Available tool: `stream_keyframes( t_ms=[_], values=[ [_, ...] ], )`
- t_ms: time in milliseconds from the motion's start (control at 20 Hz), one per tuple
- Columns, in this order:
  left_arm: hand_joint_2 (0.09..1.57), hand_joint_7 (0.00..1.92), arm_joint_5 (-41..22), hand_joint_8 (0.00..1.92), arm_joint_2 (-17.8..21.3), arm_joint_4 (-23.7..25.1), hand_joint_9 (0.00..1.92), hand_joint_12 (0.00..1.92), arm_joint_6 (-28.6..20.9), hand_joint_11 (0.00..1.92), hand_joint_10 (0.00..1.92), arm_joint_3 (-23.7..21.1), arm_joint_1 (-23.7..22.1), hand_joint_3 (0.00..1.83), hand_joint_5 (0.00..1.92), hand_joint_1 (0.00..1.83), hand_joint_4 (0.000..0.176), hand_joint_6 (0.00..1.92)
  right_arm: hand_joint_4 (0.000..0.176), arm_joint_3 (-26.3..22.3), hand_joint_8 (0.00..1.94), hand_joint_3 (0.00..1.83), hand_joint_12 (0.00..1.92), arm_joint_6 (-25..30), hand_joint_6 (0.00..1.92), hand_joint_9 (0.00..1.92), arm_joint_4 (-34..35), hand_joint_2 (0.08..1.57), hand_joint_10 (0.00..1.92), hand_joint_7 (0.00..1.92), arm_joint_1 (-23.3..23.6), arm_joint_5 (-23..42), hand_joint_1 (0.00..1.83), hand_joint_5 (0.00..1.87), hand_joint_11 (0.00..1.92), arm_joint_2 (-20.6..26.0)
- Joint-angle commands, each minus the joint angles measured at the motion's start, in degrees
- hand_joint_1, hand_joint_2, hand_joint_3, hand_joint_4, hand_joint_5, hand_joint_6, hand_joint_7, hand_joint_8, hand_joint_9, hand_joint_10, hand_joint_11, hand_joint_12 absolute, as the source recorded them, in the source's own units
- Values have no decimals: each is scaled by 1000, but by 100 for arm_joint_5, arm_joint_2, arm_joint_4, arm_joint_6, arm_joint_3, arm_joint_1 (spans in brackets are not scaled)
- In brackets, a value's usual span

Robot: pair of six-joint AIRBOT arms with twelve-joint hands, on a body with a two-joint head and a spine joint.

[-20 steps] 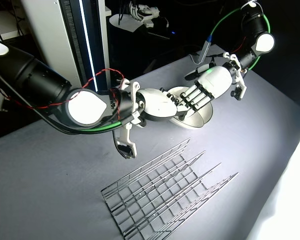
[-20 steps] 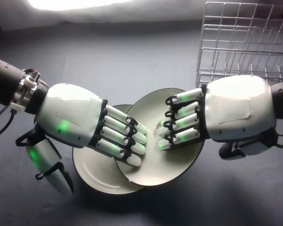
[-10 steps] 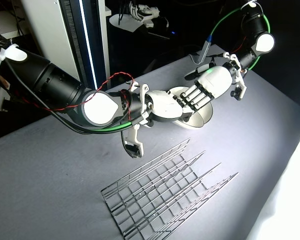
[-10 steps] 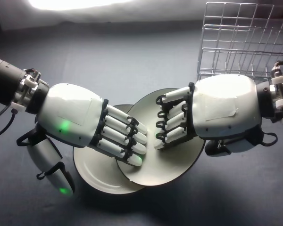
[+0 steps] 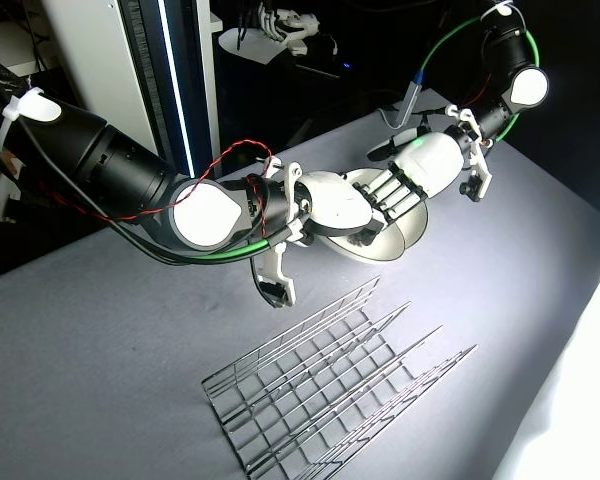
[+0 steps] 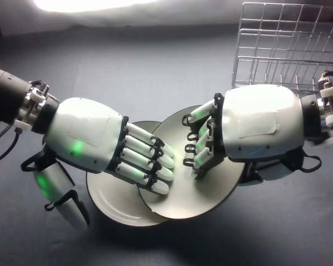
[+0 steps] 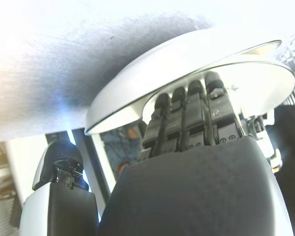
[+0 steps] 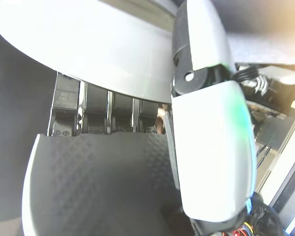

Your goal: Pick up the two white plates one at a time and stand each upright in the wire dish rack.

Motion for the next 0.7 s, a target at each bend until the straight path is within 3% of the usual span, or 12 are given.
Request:
stream_keyframes(
  t_ms=[0, 50, 200, 450, 550, 650],
  values=[
    [1126, 108, 44, 4, -53, -116, 89, 153, -23, 0, 2, 3, 7, 1, 106, 0, 0, 3, 0, 2, 639, 0, 1124, -16, 895, 974, 63, 1067, 844, 1184, -17, 73, 1356, 1028, 660, 19],
    [1126, 117, 44, 5, -53, -121, 97, 166, -23, 0, 3, 6, 7, 1, 113, 0, 0, 3, 0, 3, 639, 1, 1136, -16, 891, 948, 63, 1063, 1004, 1186, -17, 73, 1381, 1037, 701, 21],
    [1124, 117, 44, 0, -53, -168, 107, 174, -27, 0, 1, 21, 10, 0, 107, 0, 0, 2, 0, 3, 583, 1, 1163, -16, 873, 927, 63, 1064, 1097, 1193, -20, 73, 1386, 1054, 724, 22],
    [1122, 114, 21, 3, -3, -620, 104, 181, -340, 0, 3, 146, -107, 0, 108, 0, 0, 2, 0, 1, 543, 0, 1131, -16, 846, 943, 63, 1055, 1058, 1237, -12, 97, 1390, 1056, 736, 25],
    [1122, 126, -11, 0, 107, -835, 122, 242, -434, 0, 0, 125, -211, 0, 110, 0, 0, 0, 0, 2, 716, 0, 1167, -12, 904, 896, 72, 1077, 1111, 1164, 30, 219, 1384, 1013, 705, 39],
    [1126, 94, -11, 0, 312, -992, 91, 185, -525, 0, 0, 2, -351, 0, 88, 0, 0, 0, 0, -1, 729, 1, 1157, -4, 937, 893, 300, 1080, 1094, 1154, 101, 347, 1383, 1005, 696, 78]
  ],
)
